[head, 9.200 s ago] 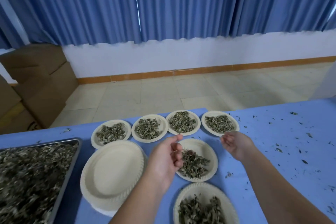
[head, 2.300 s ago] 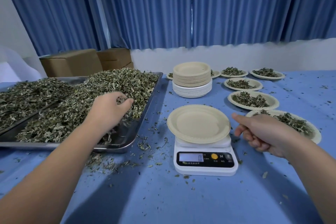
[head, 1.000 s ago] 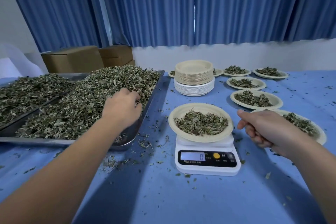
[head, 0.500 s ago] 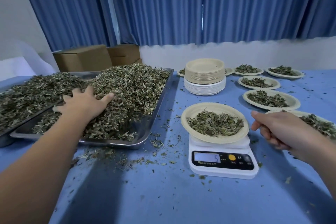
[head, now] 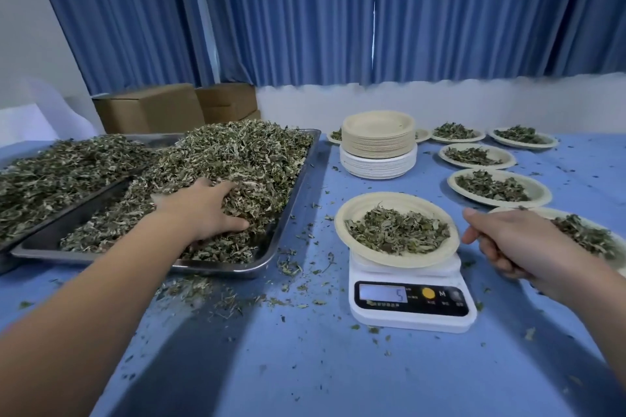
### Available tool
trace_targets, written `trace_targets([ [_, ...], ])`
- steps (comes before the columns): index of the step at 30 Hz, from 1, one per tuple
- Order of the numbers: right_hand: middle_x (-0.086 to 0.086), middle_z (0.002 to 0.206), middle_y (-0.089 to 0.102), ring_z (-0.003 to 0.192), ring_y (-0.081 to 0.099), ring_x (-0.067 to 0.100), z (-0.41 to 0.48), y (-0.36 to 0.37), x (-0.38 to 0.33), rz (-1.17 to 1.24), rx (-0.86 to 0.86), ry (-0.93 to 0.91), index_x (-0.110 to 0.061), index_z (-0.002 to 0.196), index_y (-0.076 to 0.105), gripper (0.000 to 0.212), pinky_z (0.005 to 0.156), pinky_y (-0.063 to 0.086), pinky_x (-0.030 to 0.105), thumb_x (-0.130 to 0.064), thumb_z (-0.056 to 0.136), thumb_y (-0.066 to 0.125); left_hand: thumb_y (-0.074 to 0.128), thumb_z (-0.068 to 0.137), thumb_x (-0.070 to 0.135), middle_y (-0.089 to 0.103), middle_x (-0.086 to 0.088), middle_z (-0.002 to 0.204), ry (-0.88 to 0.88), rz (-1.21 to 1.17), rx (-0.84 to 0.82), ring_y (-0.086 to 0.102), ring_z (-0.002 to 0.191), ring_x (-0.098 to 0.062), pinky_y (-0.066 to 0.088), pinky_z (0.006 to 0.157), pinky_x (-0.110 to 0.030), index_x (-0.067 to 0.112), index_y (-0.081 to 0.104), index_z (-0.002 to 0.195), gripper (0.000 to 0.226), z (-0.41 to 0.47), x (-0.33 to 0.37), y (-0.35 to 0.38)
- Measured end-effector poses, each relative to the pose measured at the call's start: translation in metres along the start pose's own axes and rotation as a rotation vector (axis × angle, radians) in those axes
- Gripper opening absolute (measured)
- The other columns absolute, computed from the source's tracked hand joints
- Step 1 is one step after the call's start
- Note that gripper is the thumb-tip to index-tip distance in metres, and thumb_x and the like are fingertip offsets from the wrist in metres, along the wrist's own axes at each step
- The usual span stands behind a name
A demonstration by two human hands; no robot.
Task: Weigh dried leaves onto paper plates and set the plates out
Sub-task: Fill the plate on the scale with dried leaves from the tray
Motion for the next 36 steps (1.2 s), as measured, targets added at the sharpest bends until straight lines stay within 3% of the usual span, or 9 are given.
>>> trace_targets([
  [4,0.005,0.048,0.044,0.035,0.033,0.014,-0.001,-0.001,0.000,0.011,0.004,-0.005,0.000,0.082,0.067,0.044,0.034,0.026,0.018,-0.041,0.094,0.057,0.054,0.067,0.084,0.017,-0.006,0.158,-0.083,0.271,0.142,0.029,0.139,-0.039,0.027,0.104,-0.067,0.038,0.012,0.150,0.104,-0.018,0.027,-0.018],
  [8,0.006,0.049,0.045,0.036,0.033,0.014,-0.001,-0.001,0.000,0.013,-0.001,-0.013,-0.001,0.081,0.067,0.043,0.035,0.026,0.019,-0.041,0.094,0.057,0.053,0.065,0.084,0.014,-0.006,0.158,0.092,0.385,0.277,0.024,0.140,-0.036,0.029,0.103,-0.062,0.036,0.007,0.150,0.108,-0.019,0.054,-0.021],
  [13,0.004,0.048,0.046,0.036,0.034,0.014,-0.001,-0.002,-0.001,0.010,0.000,-0.026,-0.002,0.081,0.068,0.043,0.034,0.027,0.019,-0.041,0.093,0.058,0.053,0.080,0.071,0.029,-0.006,0.150,0.257,0.459,0.212,0.038,0.133,-0.031,0.036,0.101,-0.052,0.038,0.019,0.148,0.083,-0.005,0.060,-0.005],
  [18,0.004,0.048,0.046,0.037,0.034,0.015,-0.002,-0.002,-0.003,0.003,-0.002,-0.044,-0.002,0.080,0.067,0.042,0.036,0.027,0.021,-0.041,0.094,0.057,0.057,0.094,0.035,0.045,-0.003,0.132,0.307,0.339,0.217,0.048,0.122,-0.024,0.043,0.100,-0.045,0.036,0.037,0.143,0.053,0.001,0.046,-0.002],
  [22,0.004,0.048,0.046,0.037,0.033,0.015,-0.003,-0.002,-0.002,-0.002,-0.007,-0.050,-0.003,0.079,0.067,0.042,0.036,0.027,0.021,-0.041,0.094,0.057,0.052,0.094,0.009,0.050,-0.002,0.123,0.331,0.158,0.252,0.053,0.109,-0.021,0.052,0.083,-0.034,0.031,0.044,0.139,0.051,0.000,0.038,-0.006],
  [28,0.004,0.048,0.046,0.036,0.033,0.014,-0.002,-0.003,-0.001,0.007,0.003,-0.055,-0.002,0.079,0.068,0.043,0.035,0.027,0.020,-0.042,0.093,0.057,0.045,0.100,0.034,0.059,-0.002,0.113,0.332,0.087,0.445,0.063,0.093,-0.024,0.052,0.064,-0.036,0.025,0.046,0.131,0.033,-0.009,0.031,-0.028],
  [32,0.004,0.049,0.046,0.037,0.033,0.015,-0.002,-0.003,-0.001,0.002,0.000,-0.060,-0.003,0.079,0.068,0.043,0.036,0.027,0.020,-0.042,0.093,0.057,0.030,0.094,0.059,0.054,0.004,0.086,0.275,0.174,0.458,0.058,0.076,-0.020,0.045,0.053,-0.032,0.020,0.048,0.109,0.046,-0.013,0.030,-0.035],
  [34,0.005,0.049,0.046,0.038,0.033,0.015,-0.002,-0.003,-0.001,0.000,0.000,-0.065,-0.003,0.078,0.068,0.043,0.036,0.027,0.021,-0.042,0.093,0.057,0.028,0.093,0.062,0.049,0.004,0.080,0.261,0.188,0.461,0.054,0.072,-0.020,0.042,0.052,-0.031,0.018,0.048,0.106,0.050,-0.013,0.030,-0.035],
  [36,0.005,0.050,0.046,0.038,0.033,0.016,-0.003,-0.003,-0.001,-0.003,-0.001,-0.068,-0.004,0.078,0.068,0.043,0.037,0.027,0.021,-0.042,0.093,0.057,0.031,0.096,0.056,0.054,0.002,0.088,0.282,0.182,0.460,0.056,0.075,-0.021,0.041,0.054,-0.032,0.019,0.047,0.113,0.044,-0.014,0.031,-0.035],
])
Point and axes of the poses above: each hand's wrist, its own z-axis towards the middle knuckle, its own y-axis out of the palm, x = y × z, the point moved 4 cm from there along z, towards the middle knuckle
